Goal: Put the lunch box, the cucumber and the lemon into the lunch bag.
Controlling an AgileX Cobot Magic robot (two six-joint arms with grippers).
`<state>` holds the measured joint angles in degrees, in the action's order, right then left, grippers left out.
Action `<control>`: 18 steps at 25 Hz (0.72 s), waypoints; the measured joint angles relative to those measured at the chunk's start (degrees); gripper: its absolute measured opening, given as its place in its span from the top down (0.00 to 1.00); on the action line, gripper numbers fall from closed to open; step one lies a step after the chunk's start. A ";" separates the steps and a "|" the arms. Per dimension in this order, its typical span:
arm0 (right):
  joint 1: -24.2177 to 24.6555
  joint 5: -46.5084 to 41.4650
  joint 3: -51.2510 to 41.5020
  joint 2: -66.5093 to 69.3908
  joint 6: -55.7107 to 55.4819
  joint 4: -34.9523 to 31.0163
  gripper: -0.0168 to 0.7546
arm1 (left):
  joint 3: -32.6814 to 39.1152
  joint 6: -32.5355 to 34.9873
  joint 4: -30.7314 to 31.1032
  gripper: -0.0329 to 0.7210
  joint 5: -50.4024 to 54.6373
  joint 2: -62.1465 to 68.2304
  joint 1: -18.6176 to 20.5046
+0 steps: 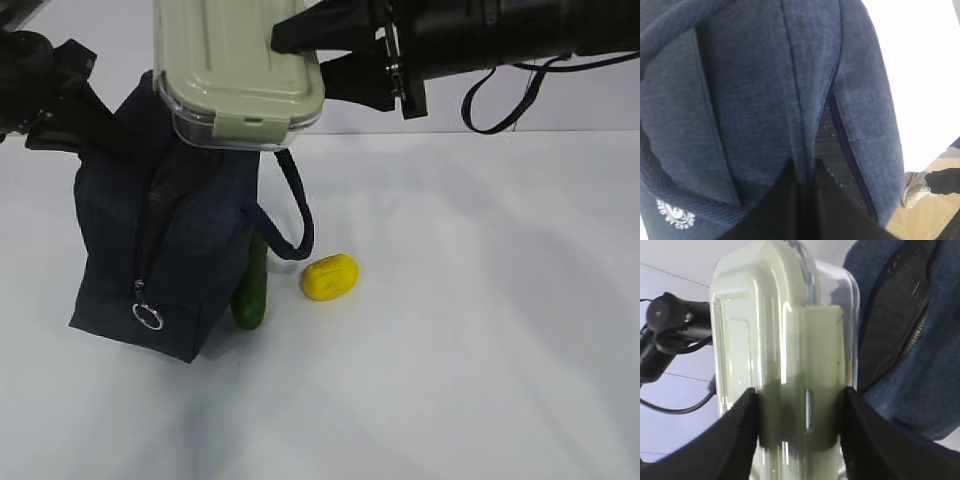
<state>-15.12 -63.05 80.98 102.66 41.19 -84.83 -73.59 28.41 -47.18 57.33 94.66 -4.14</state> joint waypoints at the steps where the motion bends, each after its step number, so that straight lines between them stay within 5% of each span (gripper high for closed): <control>1: -0.13 0.27 0.00 0.75 0.00 -0.03 0.50 | 0.00 0.10 -0.36 0.95 0.00 0.00 0.00; 12: -0.67 2.26 0.21 8.17 0.00 -1.81 0.50 | 0.00 2.49 -4.84 0.95 1.43 0.00 0.00; 18: -0.67 5.99 0.32 9.35 -0.21 2.55 0.50 | 0.00 3.82 -7.36 0.95 1.83 0.00 0.00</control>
<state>-15.79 -57.06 81.30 112.01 40.98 -82.28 -73.59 32.23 -54.55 59.16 94.66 -4.14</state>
